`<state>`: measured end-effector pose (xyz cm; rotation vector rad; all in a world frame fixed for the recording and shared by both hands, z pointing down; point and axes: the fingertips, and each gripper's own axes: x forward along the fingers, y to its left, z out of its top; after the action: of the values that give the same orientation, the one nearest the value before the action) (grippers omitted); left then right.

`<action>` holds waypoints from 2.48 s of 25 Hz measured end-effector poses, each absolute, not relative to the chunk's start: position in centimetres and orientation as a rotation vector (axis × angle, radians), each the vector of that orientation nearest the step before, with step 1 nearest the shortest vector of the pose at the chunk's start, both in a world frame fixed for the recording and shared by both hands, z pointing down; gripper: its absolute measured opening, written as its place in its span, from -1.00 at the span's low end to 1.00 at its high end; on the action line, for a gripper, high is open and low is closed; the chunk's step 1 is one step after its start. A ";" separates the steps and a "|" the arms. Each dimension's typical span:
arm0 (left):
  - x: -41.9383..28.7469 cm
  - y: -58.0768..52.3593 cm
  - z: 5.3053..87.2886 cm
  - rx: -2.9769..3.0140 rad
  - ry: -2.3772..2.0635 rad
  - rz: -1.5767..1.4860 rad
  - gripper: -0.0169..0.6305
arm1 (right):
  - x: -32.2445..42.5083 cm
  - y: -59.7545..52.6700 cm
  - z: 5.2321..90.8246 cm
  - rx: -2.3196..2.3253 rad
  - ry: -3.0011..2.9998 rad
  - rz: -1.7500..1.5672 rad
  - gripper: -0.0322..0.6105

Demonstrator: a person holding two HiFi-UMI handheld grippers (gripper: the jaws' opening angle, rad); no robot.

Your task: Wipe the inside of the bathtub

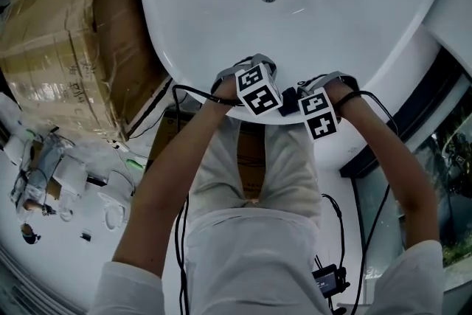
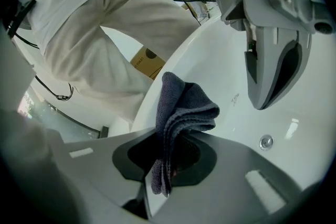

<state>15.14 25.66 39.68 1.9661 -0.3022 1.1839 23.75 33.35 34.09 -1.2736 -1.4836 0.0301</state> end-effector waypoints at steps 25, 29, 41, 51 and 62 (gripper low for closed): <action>14.2 22.1 38.4 1.955 -0.428 1.109 -0.95 | 20.3 26.5 34.2 -1.122 -1.622 0.170 -0.73; 13.7 20.8 36.7 1.976 -0.434 1.125 -0.95 | 19.3 24.8 32.6 -1.018 -1.702 0.190 -0.73; 10.7 17.0 26.1 2.025 -0.519 1.140 -0.95 | 16.0 18.3 24.6 -0.505 -1.967 0.264 -0.73; 13.5 13.4 12.8 2.147 -0.588 0.998 -0.95 | 18.7 14.5 14.1 -0.190 -2.048 0.336 -0.73; 14.5 13.2 5.8 2.260 -0.639 0.970 -0.95 | 18.4 15.9 7.1 -0.026 -2.132 0.359 -0.73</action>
<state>14.54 13.25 5.85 2.2599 -0.6392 0.9705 18.43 15.94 7.13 -0.0264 -2.1322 0.3593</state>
